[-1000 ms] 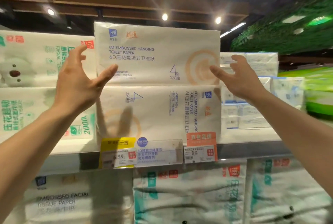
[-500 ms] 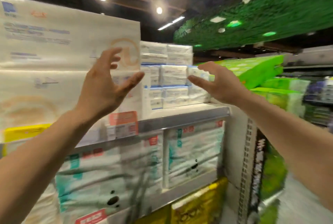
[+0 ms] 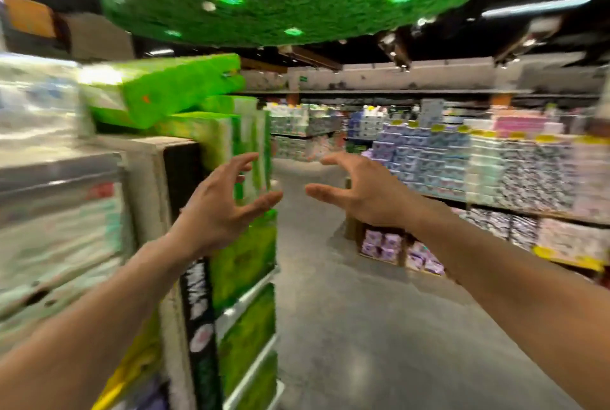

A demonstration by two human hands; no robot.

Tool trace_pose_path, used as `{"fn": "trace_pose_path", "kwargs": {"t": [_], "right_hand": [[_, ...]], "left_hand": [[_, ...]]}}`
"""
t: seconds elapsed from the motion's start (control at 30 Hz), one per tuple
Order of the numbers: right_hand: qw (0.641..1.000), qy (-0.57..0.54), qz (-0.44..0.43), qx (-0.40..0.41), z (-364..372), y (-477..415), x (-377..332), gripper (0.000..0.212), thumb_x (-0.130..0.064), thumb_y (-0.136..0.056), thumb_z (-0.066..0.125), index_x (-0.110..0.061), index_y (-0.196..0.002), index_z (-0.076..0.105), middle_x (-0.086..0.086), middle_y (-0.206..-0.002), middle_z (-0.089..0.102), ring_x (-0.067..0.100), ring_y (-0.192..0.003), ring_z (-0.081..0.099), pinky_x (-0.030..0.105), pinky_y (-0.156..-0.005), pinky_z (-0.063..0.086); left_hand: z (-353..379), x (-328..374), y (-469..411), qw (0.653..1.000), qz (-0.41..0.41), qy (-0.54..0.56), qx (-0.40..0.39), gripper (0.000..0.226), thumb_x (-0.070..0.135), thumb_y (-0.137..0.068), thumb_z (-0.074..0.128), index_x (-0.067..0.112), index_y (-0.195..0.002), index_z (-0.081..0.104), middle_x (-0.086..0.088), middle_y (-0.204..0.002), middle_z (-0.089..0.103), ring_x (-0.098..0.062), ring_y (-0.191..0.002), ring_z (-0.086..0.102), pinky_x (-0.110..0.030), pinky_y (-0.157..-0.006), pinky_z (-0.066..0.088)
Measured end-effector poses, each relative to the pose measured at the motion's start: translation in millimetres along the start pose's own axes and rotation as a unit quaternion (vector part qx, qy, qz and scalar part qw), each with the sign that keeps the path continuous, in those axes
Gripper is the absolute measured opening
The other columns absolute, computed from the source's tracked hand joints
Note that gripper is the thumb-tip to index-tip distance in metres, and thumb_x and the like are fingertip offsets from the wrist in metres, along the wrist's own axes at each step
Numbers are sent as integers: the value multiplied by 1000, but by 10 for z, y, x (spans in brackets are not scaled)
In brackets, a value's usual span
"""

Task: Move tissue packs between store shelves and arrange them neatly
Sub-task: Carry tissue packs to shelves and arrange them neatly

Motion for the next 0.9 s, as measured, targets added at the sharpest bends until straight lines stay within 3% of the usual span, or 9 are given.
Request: {"fn": "trace_pose_path", "kwargs": {"t": [0.1,0.2,0.3,0.43,0.63,0.77,0.9], "right_hand": [[998,18,53,-7,-172,272,721,97,-78,-72,48,-17,-148,47,4,-150,51,21,-133,50,30,-105,40],[992,24,120,-11,-256,518,1449,83,-71,-82,58,-19,-147,46,3,-146,53,21,-127,53,28,-94,42],[982,25,190,-6,-273,772,2155,71,-59,-90,63,-21,-147,45,0,-152,48,19,-135,47,20,-90,33],[959,12,282,29,-224,1082,3144,72,-60,-89,64,-18,-145,49,3,-150,52,18,-134,50,21,-95,35],[907,34,418,34,-358,1560,4528,80,-62,-90,60,-15,-152,42,4,-156,43,19,-142,41,31,-114,33],[861,50,503,62,-604,1871,5350,81,-64,-90,59,-16,-152,40,4,-157,41,21,-144,38,33,-115,32],[810,69,577,82,-793,2262,6117,88,-74,-87,55,-19,-154,38,3,-161,36,22,-148,32,44,-120,31]], "left_hand": [[859,298,-186,998,3,34,-51,97,82,-66,55,24,-144,47,0,-135,58,-11,-115,58,-36,-98,50],[1683,523,-351,994,10,54,-98,94,83,-73,56,24,-146,45,-2,-139,57,-14,-119,58,-38,-99,50],[2470,694,-478,985,26,82,-150,88,70,-72,58,22,-145,45,3,-138,54,-12,-118,55,-28,-94,46],[3559,804,-676,971,45,116,-205,73,55,-79,63,17,-140,51,8,-124,55,-6,-109,52,-19,-89,38],[5304,927,-1253,938,107,101,-314,89,73,-74,51,17,-144,48,-8,-141,57,-24,-126,55,-38,-105,44],[6356,1352,-1668,904,178,98,-376,89,70,-78,51,15,-147,45,-11,-146,52,-27,-130,51,-37,-107,39],[7423,1843,-1910,862,277,66,-420,110,96,-73,27,19,-149,42,-10,-148,50,-29,-133,49,-41,-108,40]]}}
Point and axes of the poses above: each hand's wrist, its own y-axis away from the middle knuckle, its own z-axis out of the palm, x = y × z, the point moved 3 cm from there along -y, towards the middle knuckle
